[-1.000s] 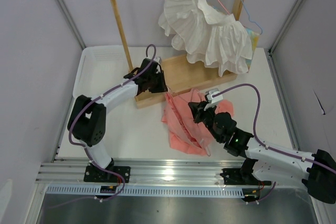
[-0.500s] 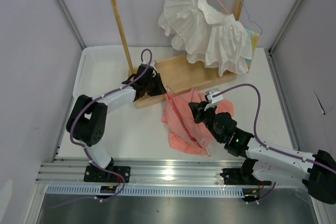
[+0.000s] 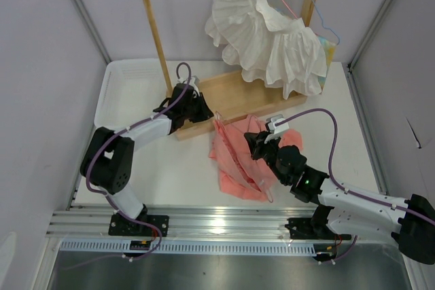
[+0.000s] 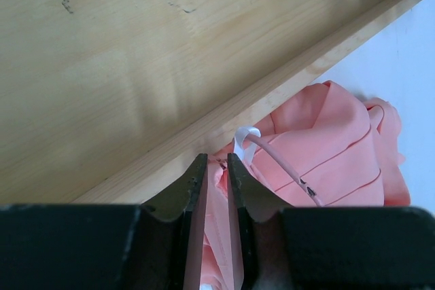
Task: Place the skirt on the hanger
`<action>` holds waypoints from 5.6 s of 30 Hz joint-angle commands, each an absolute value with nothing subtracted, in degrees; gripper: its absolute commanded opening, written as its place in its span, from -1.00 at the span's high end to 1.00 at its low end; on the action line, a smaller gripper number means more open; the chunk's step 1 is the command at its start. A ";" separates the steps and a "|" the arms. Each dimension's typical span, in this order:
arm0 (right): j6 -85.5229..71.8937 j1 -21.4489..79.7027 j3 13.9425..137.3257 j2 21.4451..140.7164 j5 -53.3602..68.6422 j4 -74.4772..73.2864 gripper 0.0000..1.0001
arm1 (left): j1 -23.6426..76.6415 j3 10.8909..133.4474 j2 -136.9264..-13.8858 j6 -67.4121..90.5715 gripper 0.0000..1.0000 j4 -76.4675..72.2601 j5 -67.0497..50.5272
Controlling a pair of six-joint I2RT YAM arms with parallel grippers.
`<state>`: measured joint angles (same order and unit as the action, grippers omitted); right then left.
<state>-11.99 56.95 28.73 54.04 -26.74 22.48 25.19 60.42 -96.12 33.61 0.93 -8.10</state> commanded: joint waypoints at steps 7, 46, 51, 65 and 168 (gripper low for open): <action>-12.30 56.87 30.15 52.47 -27.95 23.12 1.00 | 24.61 61.96 -95.89 35.51 0.60 -0.70 -7.03; -13.71 56.87 30.76 52.30 -27.33 21.10 1.00 | 24.70 62.14 -98.53 37.18 0.67 -5.10 -14.94; -15.29 56.78 34.71 52.38 -26.72 14.34 1.00 | 24.70 62.14 -98.52 36.83 0.67 -4.75 -14.59; -18.01 56.08 36.65 52.64 -23.91 9.40 1.00 | 24.70 62.31 -98.70 36.04 0.69 -2.64 -12.22; -18.46 55.37 40.43 53.79 -26.72 3.34 1.00 | 15.82 63.37 -101.51 12.13 0.31 -6.76 -40.43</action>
